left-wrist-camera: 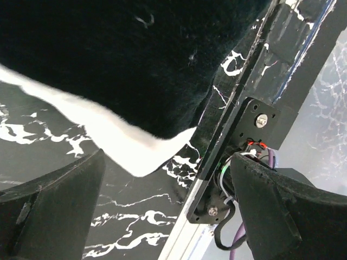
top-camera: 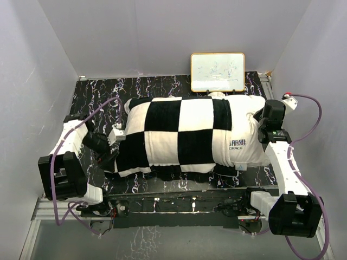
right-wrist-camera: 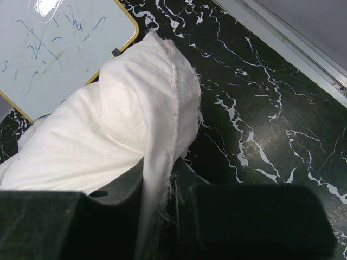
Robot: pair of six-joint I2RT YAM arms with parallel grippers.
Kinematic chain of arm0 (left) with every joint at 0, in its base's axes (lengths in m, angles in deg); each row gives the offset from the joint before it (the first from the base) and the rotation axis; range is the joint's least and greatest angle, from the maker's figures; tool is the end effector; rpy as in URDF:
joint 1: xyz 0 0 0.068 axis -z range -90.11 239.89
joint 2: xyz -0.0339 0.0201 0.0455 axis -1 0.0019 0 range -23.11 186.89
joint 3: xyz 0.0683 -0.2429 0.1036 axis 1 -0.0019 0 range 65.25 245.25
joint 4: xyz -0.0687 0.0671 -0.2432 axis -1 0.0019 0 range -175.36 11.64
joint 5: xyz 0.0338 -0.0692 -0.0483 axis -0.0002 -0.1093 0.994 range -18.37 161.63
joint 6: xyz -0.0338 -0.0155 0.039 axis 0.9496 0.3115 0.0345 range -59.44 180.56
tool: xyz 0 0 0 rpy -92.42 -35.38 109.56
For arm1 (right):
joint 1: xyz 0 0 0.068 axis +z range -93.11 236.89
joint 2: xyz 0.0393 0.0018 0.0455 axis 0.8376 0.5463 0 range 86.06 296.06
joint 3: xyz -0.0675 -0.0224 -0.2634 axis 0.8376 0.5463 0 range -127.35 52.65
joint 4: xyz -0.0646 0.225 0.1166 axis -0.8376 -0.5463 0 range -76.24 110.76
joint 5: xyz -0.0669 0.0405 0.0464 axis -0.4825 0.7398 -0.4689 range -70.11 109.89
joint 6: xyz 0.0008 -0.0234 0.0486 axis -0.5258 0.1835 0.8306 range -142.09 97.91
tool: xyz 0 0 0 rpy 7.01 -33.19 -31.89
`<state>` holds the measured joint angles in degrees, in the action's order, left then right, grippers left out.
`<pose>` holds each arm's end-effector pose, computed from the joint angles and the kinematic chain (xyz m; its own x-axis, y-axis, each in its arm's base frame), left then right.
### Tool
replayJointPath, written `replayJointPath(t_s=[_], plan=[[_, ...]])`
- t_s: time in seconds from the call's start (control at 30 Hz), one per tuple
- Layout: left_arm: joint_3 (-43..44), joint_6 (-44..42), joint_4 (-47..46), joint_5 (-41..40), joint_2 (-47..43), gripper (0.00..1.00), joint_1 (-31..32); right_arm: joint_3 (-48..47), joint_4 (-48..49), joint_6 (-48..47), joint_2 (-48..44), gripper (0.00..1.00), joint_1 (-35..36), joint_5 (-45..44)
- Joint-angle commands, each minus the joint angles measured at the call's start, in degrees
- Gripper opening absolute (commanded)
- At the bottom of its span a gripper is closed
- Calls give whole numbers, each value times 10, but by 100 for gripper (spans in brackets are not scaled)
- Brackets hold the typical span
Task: Remove the pillowcase from the pillow
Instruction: Remove the pillow from the pillowcase.
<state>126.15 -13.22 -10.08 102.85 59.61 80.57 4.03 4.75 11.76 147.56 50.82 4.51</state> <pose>0.2234 0.0181 0.2363 -0.4674 0.7554 -0.4593 0.8838 0.3872 -0.2625 0.2388 -0.0348 0.2971 -0.2135 0.5628 -0.7985 0.5439 0.7475 0.3814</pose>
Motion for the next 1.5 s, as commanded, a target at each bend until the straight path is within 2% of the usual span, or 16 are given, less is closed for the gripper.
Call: replayJointPath(t_s=[0.0,0.1,0.23,0.4,0.47,0.57,0.6,0.63,0.8,0.93,1.07,1.17,1.27,1.4,1.47], plan=[[-62,-12,-58,11,-40,97,18,27,68,-6,-47,8,-10,-51],[-102,24,-130,-8,-58,97,44,67,69,4,-66,8,-10,-34],[-149,85,-302,-56,-70,97,50,96,73,12,-75,8,-6,-17],[-166,115,-384,-60,-80,95,51,93,82,11,-67,8,-2,1],[-164,77,-358,-25,-86,76,50,87,89,12,-55,8,-1,16],[-157,24,-307,-3,-81,29,50,76,102,16,-35,8,-2,25],[-152,32,-308,-7,-73,6,50,74,106,20,-28,8,-3,21],[-144,49,-313,-22,-61,0,50,71,113,21,-23,8,-5,21],[-80,65,-306,-73,-3,0,-3,16,126,18,22,8,-9,31],[-53,49,-351,-96,-7,0,-67,-24,134,23,56,8,-20,41],[-31,-12,-365,-94,-5,0,-141,-38,158,90,91,8,-86,125],[-3,-31,-351,-75,3,0,-183,-74,162,100,134,8,-89,169],[17,-41,-342,-72,15,0,-211,-105,162,95,156,8,-87,185],[19,-40,-380,-92,33,0,-242,-116,156,64,161,8,-84,173],[37,-38,-354,-88,52,0,-247,-110,160,60,161,8,-79,179]])
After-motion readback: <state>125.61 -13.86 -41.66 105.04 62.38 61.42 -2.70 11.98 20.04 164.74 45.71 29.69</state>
